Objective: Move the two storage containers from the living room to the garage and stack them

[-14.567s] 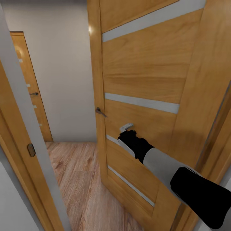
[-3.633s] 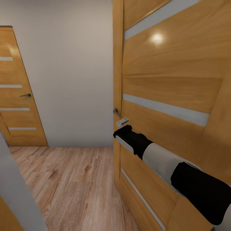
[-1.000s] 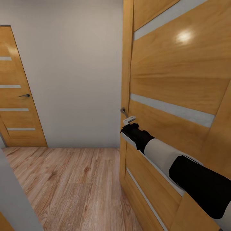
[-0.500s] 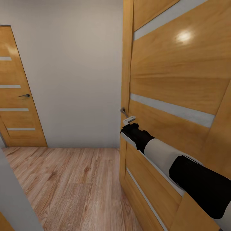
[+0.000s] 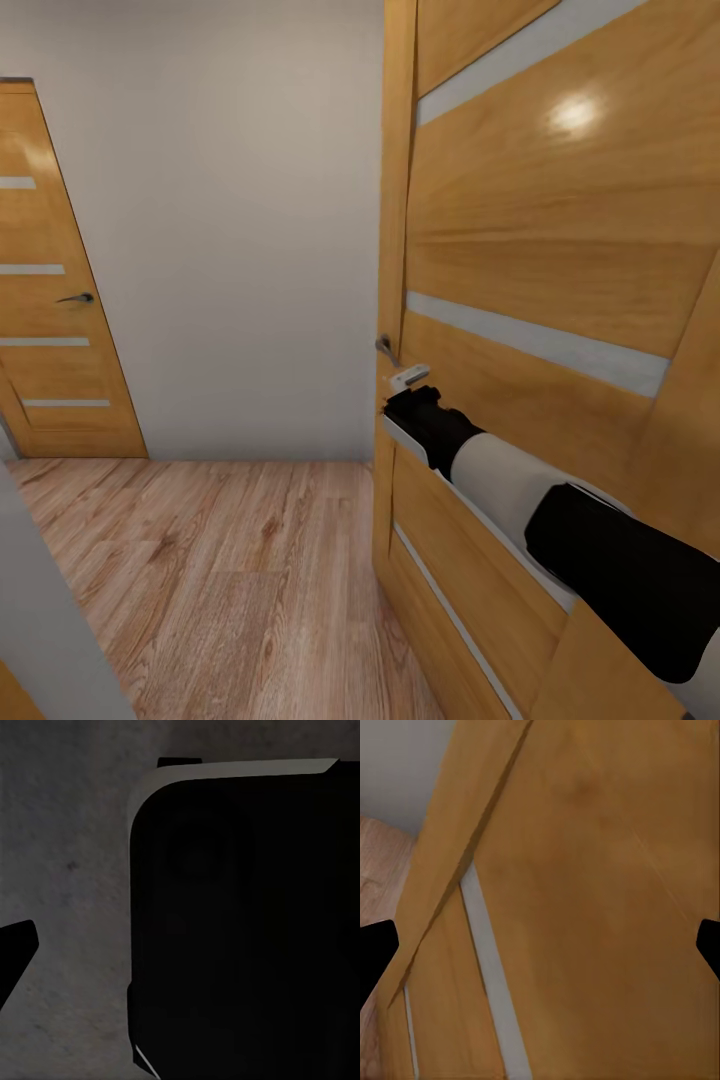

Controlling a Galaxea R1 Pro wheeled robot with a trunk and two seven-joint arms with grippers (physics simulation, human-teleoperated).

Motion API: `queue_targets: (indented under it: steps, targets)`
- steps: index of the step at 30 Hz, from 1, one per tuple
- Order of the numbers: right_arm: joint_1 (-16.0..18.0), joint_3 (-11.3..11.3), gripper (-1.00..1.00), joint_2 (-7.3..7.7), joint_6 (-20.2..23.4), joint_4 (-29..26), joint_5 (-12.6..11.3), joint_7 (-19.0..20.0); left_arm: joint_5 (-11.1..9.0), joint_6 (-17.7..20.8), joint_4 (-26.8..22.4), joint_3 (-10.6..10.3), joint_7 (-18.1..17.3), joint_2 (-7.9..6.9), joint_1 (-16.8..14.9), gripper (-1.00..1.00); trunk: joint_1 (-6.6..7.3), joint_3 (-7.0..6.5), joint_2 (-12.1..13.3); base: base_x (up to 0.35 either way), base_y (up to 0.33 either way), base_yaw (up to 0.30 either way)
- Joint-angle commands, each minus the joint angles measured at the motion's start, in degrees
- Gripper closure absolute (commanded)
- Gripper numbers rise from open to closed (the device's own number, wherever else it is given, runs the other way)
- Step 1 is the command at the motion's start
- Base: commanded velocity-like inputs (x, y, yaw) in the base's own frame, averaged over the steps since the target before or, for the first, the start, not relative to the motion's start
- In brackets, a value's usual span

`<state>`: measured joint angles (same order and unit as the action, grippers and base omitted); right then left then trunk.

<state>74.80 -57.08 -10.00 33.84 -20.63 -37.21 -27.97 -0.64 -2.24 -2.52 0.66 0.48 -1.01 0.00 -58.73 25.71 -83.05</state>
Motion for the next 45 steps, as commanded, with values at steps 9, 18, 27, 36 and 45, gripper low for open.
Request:
queue_targets:
  steps: [9,18,27,36,45]
  targets:
    - [0.1,-0.7,-1.00,0.00,-2.6,7.6,-0.4,-2.7,-0.1,-0.1,0.0,0.0,0.0,-0.04,0.0,-1.00,0.00,0.06,0.0,0.000,0.000,0.000]
    - [0.1,-0.4,-1.00,0.00,-2.8,8.1,-0.5,-2.8,-0.1,-0.1,0.0,0.0,0.0,0.01,0.0,-1.00,0.00,0.06,0.0,0.000,0.000,0.000]
    - [0.1,-0.3,-1.00,0.00,-2.9,8.1,-0.5,-2.8,-0.1,-0.1,0.0,0.0,0.0,0.04,0.0,-1.00,0.00,0.06,0.0,0.000,0.000,0.000]
    - [0.1,-0.1,-1.00,0.22,-2.9,8.1,-0.5,-2.8,-0.1,-0.1,0.0,0.0,0.0,0.04,0.0,-1.00,0.00,0.06,0.0,0.000,0.000,0.000]
    - [0.1,-0.1,-1.00,2.86,-2.9,8.0,-0.5,-2.8,-0.1,-0.2,0.0,0.0,0.0,-0.02,0.0,-1.00,0.00,0.06,0.0,0.000,0.000,0.000]
